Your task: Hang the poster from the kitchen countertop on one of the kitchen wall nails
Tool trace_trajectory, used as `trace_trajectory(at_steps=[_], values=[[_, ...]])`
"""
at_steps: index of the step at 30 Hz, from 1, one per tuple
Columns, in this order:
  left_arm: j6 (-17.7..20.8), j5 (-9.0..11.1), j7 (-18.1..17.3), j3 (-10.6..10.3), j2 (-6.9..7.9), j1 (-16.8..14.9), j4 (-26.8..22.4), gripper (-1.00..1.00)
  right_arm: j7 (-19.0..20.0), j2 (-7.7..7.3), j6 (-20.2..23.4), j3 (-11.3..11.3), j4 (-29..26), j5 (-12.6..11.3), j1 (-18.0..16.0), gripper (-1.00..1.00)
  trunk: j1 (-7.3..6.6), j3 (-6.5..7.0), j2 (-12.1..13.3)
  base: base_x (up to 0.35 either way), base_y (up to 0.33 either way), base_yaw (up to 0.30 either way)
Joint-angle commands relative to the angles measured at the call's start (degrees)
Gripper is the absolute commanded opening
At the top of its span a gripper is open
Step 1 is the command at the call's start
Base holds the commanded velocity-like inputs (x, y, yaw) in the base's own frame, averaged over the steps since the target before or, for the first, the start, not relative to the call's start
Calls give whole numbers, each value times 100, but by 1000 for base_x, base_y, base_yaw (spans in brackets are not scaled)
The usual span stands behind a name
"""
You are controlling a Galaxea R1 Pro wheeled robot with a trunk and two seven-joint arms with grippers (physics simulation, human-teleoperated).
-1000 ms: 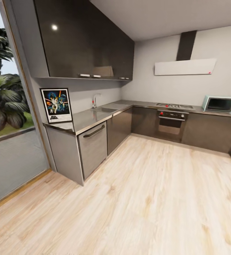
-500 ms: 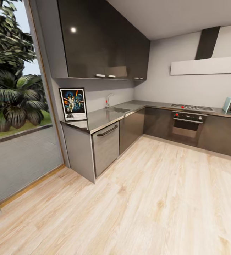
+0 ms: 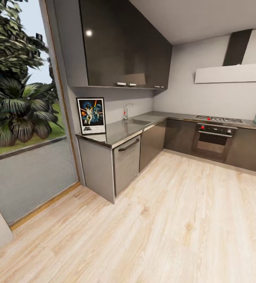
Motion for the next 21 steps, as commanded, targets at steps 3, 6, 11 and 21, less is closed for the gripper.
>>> trace_trajectory(at_steps=[3,6,11,21], values=[[-4,0,-5,3,2,2,-6,100,2,-2,-17,2,3,5,-3,100,0,-5,-3,52,346,0],[-4,0,-10,3,7,2,-8,100,2,-2,-17,1,3,5,-3,100,0,-5,-3,109,346,0],[-5,0,-14,3,9,2,-8,100,2,-2,-17,1,3,5,-3,100,0,-5,-3,164,337,0],[-5,0,-16,3,10,2,-8,100,2,-2,-17,1,3,5,-3,100,0,-5,-3,204,316,0]])
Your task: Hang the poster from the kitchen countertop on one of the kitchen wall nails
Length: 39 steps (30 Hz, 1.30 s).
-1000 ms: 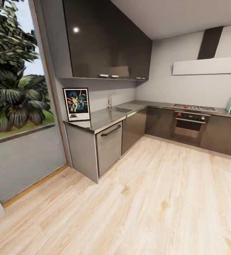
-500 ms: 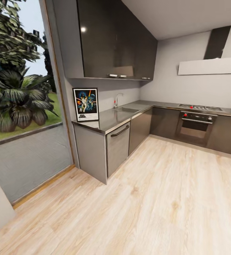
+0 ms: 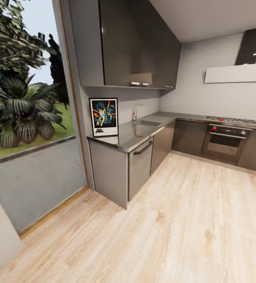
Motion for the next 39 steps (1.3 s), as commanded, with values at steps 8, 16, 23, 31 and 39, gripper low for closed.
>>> trace_trajectory(at_steps=[8,16,23,31,39], values=[[-2,0,-8,4,-1,2,-6,100,2,-1,-17,4,3,6,1,100,2,-5,-2,242,284,0],[-2,0,-9,4,-1,2,-6,100,2,-1,-17,3,3,6,-2,100,2,-5,-2,272,240,0],[-2,0,-10,4,-1,2,-6,100,2,-1,-17,5,3,6,-3,100,2,-5,-2,311,165,0],[-2,0,-7,4,1,2,-6,100,2,-1,-17,5,3,6,-1,100,2,-5,-2,319,148,-146],[-2,0,-7,4,65,2,-6,100,-1,-2,-26,4,3,6,-2,100,2,-5,-2,302,203,-218]])
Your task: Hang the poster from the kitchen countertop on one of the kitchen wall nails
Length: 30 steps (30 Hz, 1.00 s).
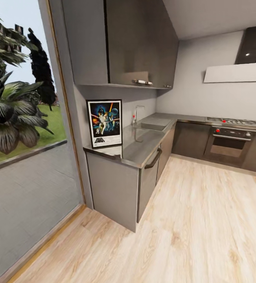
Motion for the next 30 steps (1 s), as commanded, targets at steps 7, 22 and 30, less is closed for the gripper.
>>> trace_trajectory(at_steps=[7,22,30], values=[[-2,0,-6,4,12,2,-7,100,-3,-21,-26,2,3,10,-3,100,3,-5,-2,279,247,-29],[-2,0,-6,4,13,2,-7,100,-4,-18,-18,3,1,6,-3,100,3,-5,-2,284,227,-1],[-8,0,-6,4,13,2,-7,100,-2,-18,-20,2,3,6,-3,100,3,2,-2,330,97,-150]])
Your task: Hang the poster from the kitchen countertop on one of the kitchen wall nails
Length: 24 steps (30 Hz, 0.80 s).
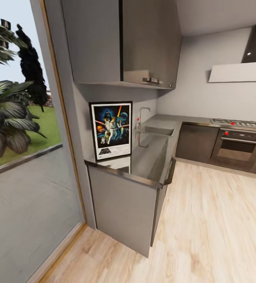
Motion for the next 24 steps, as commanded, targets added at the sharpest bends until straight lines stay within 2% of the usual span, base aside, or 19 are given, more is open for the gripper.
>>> trace_trajectory(at_steps=[1,10,16,18,19,21,22,24], values=[[-3,0,-3,7,-1,3,-8,100,0,-1,-20,3,5,6,-4,100,4,-3,-2,334,57,-244],[-21,2,-3,10,-1,3,-12,100,-2,-3,-24,3,5,6,-3,100,4,12,-2,271,14,-199],[-610,13,-2,3,-11,3,-196,100,-9,-36,-25,-37,-9,-1,-4,100,4,13,-2,43,1,-30],[-830,20,-13,41,-23,3,-1211,100,-13,-155,-31,-58,-56,-9,-9,100,4,13,-2,6,0,-4],[-555,53,-22,47,-27,3,-2528,100,-17,-326,-43,-71,-175,-24,-18,100,4,13,-2,2,0,-1],[-210,140,-22,31,-33,3,-3009,100,-18,-401,-98,-80,-242,-39,-19,100,4,13,-2,1,0,-1],[1047,613,7,4,-55,3,-4487,100,-5,-529,-561,-533,-367,-59,-18,100,4,13,-2,0,0,0],[1310,723,10,1,-58,-81,-4810,100,9,-549,-738,-794,-444,-62,-11,100,4,13,-2,0,0,0]])
